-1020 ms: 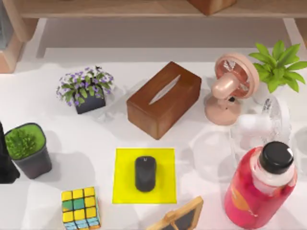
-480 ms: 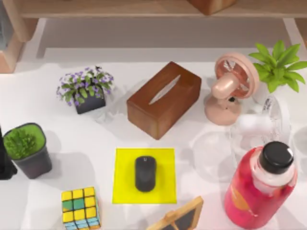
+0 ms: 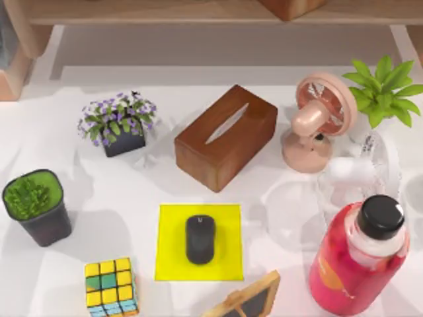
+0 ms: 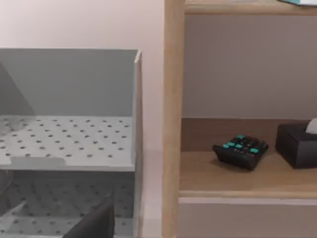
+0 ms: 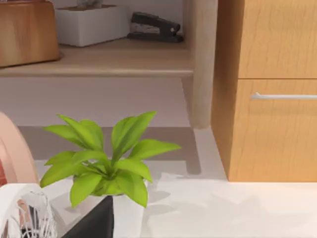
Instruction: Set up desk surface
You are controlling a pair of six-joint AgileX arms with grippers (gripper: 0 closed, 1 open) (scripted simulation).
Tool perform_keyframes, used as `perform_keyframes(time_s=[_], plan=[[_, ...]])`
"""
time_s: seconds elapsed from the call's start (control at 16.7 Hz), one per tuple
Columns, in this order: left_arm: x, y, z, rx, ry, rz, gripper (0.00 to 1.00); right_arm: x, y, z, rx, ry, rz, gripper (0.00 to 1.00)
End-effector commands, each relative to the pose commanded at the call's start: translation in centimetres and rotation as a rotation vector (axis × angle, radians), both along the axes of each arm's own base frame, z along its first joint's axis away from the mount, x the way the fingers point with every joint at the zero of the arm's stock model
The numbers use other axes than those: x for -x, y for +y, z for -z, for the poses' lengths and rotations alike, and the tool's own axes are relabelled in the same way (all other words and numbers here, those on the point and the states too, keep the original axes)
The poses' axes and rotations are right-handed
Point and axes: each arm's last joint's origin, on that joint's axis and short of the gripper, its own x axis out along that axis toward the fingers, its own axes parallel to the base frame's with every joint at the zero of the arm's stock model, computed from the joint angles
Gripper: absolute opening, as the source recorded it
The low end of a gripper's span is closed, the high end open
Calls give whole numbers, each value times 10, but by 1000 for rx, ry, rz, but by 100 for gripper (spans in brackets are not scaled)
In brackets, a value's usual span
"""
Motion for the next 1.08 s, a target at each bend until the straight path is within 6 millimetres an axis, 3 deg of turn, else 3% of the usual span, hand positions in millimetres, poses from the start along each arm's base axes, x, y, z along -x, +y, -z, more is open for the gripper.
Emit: perform_keyframes(time_s=[0.3,0.6,0.84,1.08], plan=[[-40,-5,-121,5,-5,1,100,0,0,0,0,0,0,100],[-112,-20,-218,9,-8,2,100,0,0,0,0,0,0,100],[-179,-41,-255,10,-8,2,100,0,0,0,0,0,0,100],[-236,-67,-250,9,-7,4,100,0,0,0,0,0,0,100]])
